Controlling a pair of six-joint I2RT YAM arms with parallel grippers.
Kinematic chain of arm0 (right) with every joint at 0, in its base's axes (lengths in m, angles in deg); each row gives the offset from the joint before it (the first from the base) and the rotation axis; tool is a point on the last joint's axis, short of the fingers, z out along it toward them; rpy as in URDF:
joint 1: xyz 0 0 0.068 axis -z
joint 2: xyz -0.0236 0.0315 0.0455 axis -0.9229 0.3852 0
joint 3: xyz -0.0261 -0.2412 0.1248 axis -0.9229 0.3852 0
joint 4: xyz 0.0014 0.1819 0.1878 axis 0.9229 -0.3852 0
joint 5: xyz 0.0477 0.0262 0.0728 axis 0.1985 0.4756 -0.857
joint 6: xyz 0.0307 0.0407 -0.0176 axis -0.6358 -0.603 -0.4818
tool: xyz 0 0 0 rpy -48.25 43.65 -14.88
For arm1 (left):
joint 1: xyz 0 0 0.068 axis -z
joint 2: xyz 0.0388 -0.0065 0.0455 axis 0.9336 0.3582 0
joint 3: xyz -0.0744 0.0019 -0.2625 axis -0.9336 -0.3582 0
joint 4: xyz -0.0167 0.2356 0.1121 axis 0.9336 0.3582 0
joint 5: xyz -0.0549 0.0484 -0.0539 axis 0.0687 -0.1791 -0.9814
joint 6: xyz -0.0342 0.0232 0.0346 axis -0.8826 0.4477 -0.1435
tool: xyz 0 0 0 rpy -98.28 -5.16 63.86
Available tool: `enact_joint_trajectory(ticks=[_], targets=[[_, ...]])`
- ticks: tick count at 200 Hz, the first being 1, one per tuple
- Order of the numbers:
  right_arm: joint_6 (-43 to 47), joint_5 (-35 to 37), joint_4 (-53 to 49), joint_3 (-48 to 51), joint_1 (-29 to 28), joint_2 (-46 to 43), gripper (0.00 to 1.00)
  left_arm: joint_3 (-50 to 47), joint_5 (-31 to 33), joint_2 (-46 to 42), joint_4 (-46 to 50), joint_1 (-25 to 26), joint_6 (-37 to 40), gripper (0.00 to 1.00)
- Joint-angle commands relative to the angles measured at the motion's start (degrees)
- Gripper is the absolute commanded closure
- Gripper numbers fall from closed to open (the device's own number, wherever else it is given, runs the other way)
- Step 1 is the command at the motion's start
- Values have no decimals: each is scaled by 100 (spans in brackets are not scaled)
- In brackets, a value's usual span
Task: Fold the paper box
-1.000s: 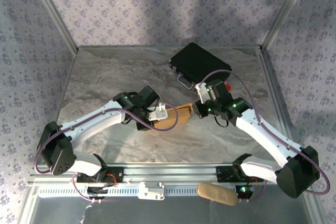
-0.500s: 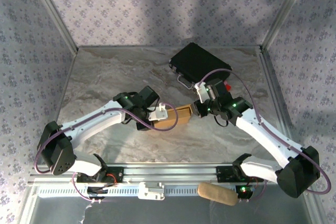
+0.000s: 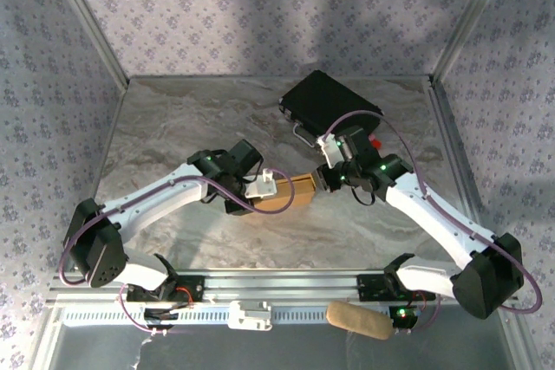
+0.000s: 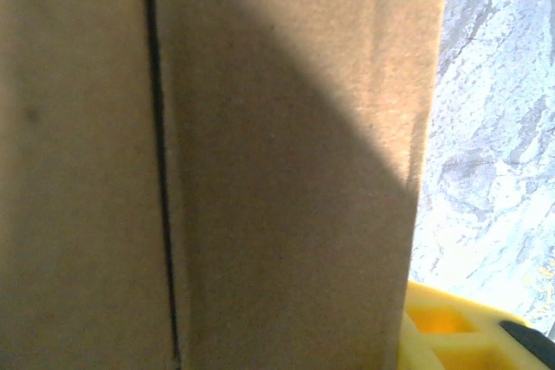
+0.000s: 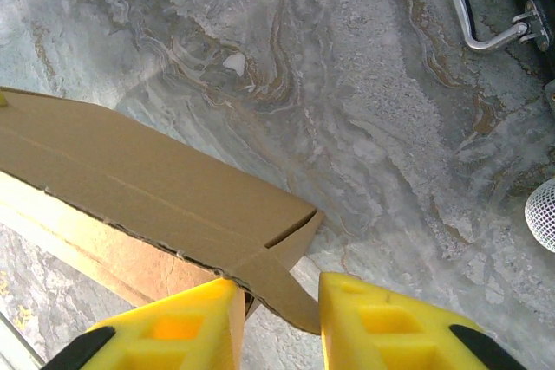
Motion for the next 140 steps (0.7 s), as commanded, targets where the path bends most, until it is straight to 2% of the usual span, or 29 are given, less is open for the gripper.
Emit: enact_joint_trajectory(ticks=[1,59,140], targets=[[77,-77,-149,-152,25,35,75,190,-169,77,261,-66,115,55],[16,-54,-92,-96,17,41,83,191,-133,64,147,-79,22,52],[-7,129,-172,-152,-134,80,81,209,-129,56,147,-77,5,52]])
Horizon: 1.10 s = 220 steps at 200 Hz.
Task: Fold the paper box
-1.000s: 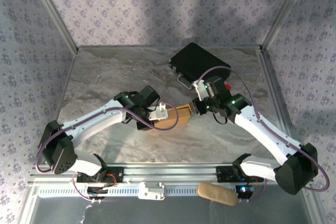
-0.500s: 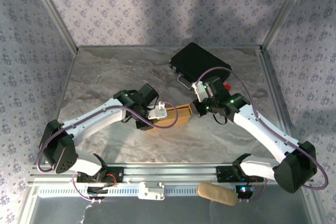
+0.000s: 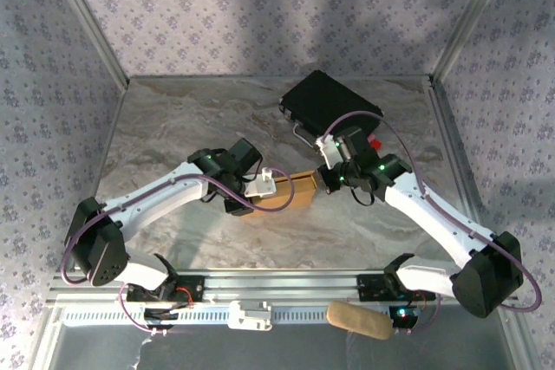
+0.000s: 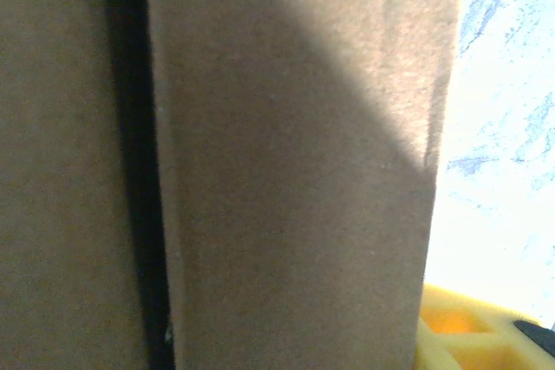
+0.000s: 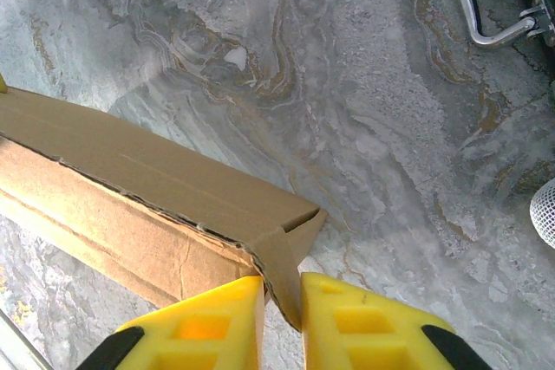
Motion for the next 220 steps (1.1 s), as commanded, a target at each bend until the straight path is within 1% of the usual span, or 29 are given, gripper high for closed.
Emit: enact_joint_trajectory(ticks=[1,55,101,137,169,201,205,220], targets=[[-12,115,-148,-150,-59,44,81,180,-133,7,109,-32,25,52],[-158,305,-352,-418,-146,201,100,197,-92,15,88,-33,-16,52],[-471,212,-682,-720,-218,337,100,220,-86,62,84,-33,-76,52],[-915,115,-833,-932,-282,474,100,282,-83,159,74,-25,-158,54],[-1337,198,-1006,-1137,-321,642,100,319,-92,229,57,-19,-227,55],[-1721,224,-1002,-1140,-365,729,100,372,-44,284,43,61,-299,55],[-1760,237,-1010,-1322,-368,740,100,380,-41,301,39,64,-306,55],[-1875,283,-1026,-1362,-403,779,100,399,-30,315,31,82,-336,55]])
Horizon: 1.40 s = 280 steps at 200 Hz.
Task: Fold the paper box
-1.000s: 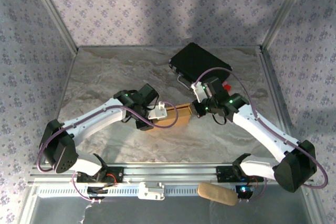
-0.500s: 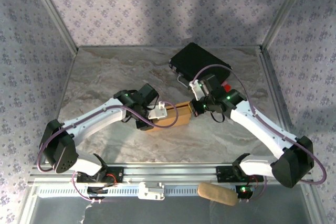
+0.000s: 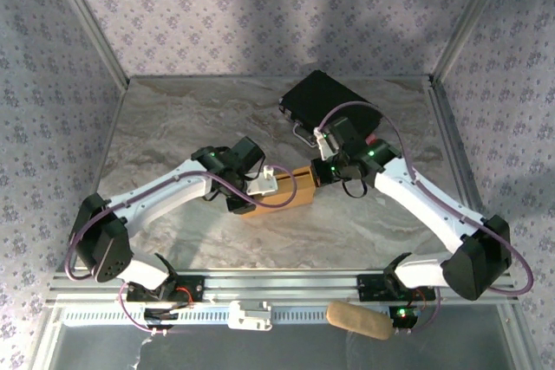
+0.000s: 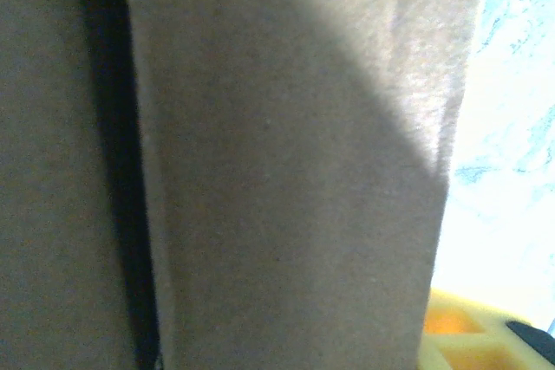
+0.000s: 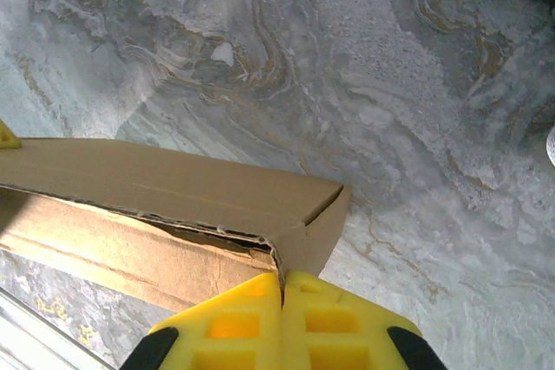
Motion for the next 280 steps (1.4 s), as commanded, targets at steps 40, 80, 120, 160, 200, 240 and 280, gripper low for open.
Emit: enact_joint_trajectory(ticks=[40,80,120,160,200,240,280], targets=[[-688,-2,-73,-379,-187,110,100,240,-49,180,-64,90,-168,55],[-716,203,85,-195,-263,62,100,274,3,188,-75,91,-209,55],[-676,408,411,435,-309,-177,100,250,-3,-102,-333,80,-565,49],[-635,524,415,479,-303,-307,100,39,-141,-825,-661,44,-1179,41],[-663,506,526,526,-350,-260,100,-234,-548,-1738,-978,-73,-1947,36],[-671,547,536,481,-431,-259,100,-201,-334,-2303,-338,-666,-3211,45],[-640,569,524,445,-461,-225,100,-475,-201,-2441,57,-1346,-3605,52]])
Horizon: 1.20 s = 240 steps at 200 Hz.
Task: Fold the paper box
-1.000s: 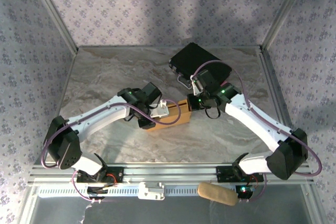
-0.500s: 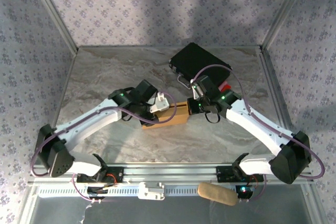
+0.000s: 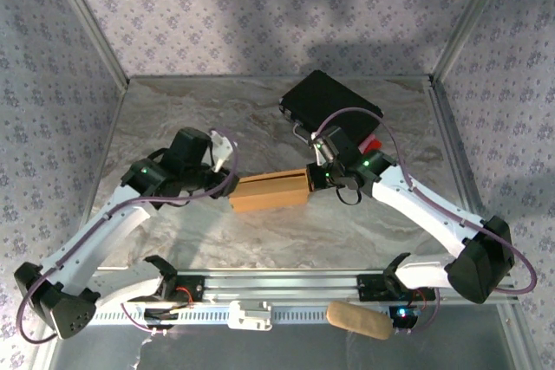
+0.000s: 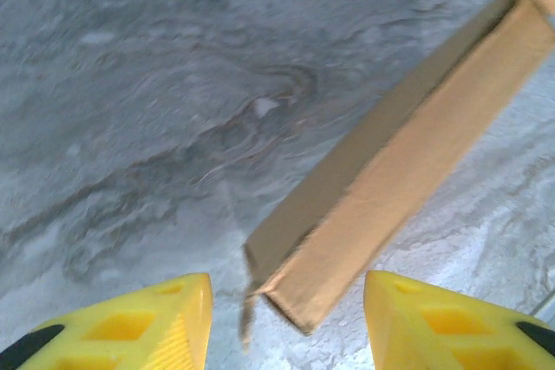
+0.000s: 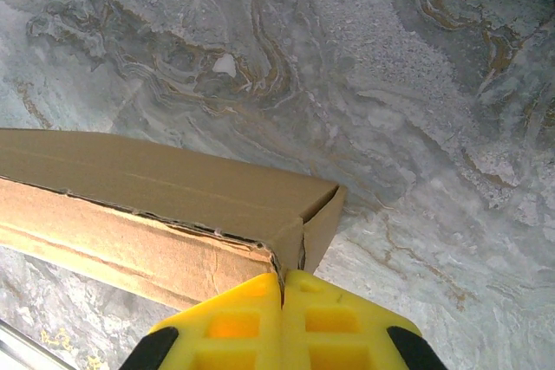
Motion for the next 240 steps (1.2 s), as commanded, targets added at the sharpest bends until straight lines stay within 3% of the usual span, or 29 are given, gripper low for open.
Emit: enact_joint_trajectory(ticks=[1,20,57,83,118,147,190,240], targets=[[-53,110,-19,-7,-45,-30,100,-156,117,-87,420,-254,-462,52],[-64,106,-6,8,-53,-18,100,-89,-122,79,488,-509,-363,56],[-76,115,-20,-41,-61,18,100,-119,-595,345,473,-512,-314,69],[-64,128,-49,-57,-67,34,100,-331,-815,248,287,-503,-345,69],[-73,139,-30,-49,-57,37,100,-399,-794,294,189,-506,-354,71],[-82,116,-27,-80,-65,76,100,-361,-875,400,166,-496,-372,79],[-81,139,-52,-114,-72,87,100,-397,-911,379,67,-443,-511,82],[-173,163,-13,-100,-102,97,100,-352,-902,522,86,-308,-915,92]])
